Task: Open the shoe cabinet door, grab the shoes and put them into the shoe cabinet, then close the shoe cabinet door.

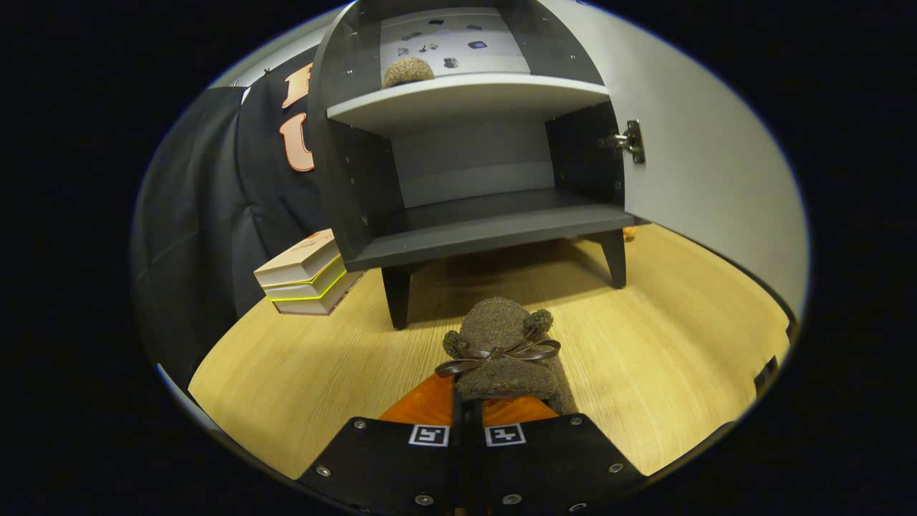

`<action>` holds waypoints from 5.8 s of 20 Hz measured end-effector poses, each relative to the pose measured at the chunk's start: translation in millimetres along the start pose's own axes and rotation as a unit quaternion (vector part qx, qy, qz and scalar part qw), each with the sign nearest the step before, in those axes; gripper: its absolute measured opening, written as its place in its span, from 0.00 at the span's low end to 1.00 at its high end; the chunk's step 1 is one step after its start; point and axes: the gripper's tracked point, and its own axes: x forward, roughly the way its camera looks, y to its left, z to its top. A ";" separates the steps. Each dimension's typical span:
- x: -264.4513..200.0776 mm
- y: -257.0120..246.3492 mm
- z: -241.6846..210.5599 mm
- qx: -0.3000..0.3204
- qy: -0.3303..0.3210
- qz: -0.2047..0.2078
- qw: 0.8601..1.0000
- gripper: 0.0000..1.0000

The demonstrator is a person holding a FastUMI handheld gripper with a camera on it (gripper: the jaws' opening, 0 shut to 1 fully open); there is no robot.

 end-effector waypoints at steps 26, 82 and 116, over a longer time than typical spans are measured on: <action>-18.1 -4.5 308.5 -0.049 -0.081 0.004 0.996 0.04; -79.5 11.3 375.2 -0.049 -0.077 -0.013 0.996 0.93; -374.2 -196.9 301.7 -0.009 -0.169 0.029 0.985 0.93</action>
